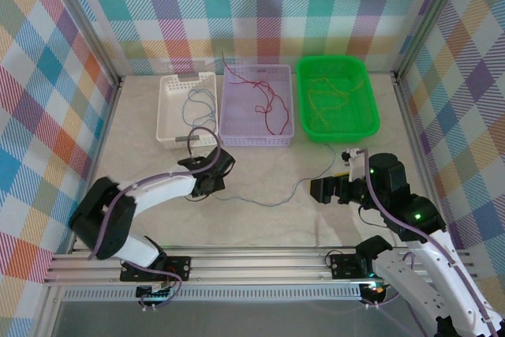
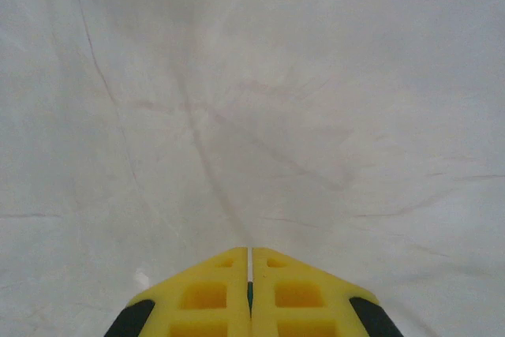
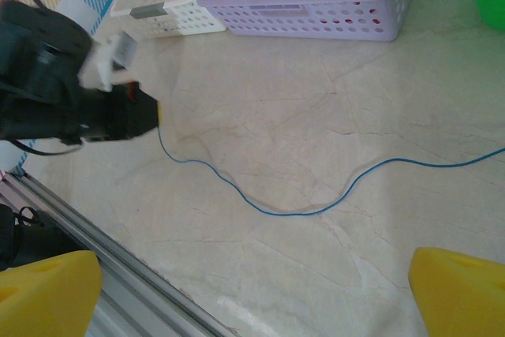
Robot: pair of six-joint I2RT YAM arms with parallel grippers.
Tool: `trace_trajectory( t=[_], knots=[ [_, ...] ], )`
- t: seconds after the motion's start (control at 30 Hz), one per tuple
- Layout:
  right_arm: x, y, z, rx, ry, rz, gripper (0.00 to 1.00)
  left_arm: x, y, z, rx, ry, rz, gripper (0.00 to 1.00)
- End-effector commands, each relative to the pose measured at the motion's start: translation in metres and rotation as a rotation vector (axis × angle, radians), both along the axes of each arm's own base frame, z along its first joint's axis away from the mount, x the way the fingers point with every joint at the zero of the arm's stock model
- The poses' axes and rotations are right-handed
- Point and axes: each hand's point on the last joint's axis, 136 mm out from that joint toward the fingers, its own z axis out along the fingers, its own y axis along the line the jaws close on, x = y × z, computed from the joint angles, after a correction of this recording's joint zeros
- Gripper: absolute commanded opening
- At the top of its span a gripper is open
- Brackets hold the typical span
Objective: Untangle the cables
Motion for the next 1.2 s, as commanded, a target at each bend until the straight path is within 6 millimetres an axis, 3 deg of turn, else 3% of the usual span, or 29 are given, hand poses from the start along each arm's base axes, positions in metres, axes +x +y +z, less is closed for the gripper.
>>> trace_trajectory(
  t=[0.0, 0.13, 0.23, 0.43, 0.6, 0.73, 0.83, 1.03, 1.17],
  knots=[
    [-0.002, 0.002, 0.002, 0.001, -0.017, 0.02, 1.0, 0.02, 0.002, 0.099, -0.043, -0.232, -0.034, 0.0],
    [-0.002, 0.003, 0.001, 0.002, -0.01, 0.027, 1.0, 0.02, 0.002, 0.184, -0.113, -0.399, -0.098, 0.0],
    [-0.002, 0.004, 0.001, 0.002, -0.01, 0.027, 1.0, 0.018, 0.006, 0.237, -0.133, -0.499, -0.13, 0.0],
    [-0.003, 0.006, 0.002, 0.009, -0.008, 0.04, 1.0, 0.02, 0.002, 0.339, -0.179, -0.683, -0.202, 0.0],
    [-0.004, 0.007, 0.003, 0.012, -0.011, 0.047, 1.0, 0.035, 0.004, 0.413, -0.165, -0.814, -0.22, 0.0],
    [-0.005, 0.008, 0.003, 0.016, -0.01, 0.054, 1.0, 0.055, 0.017, 0.455, -0.161, -0.887, -0.191, 0.0],
    [-0.006, 0.009, 0.003, 0.018, -0.008, 0.065, 1.0, 0.071, 0.038, 0.479, -0.158, -0.928, -0.133, 0.0],
    [-0.008, 0.012, 0.002, 0.021, -0.003, 0.08, 1.0, 0.093, 0.07, 0.507, -0.165, -0.992, -0.056, 0.0],
    [-0.008, 0.016, 0.002, 0.032, 0.004, 0.1, 1.0, 0.092, 0.08, 0.529, -0.195, -1.055, -0.037, 0.0]
  ],
)
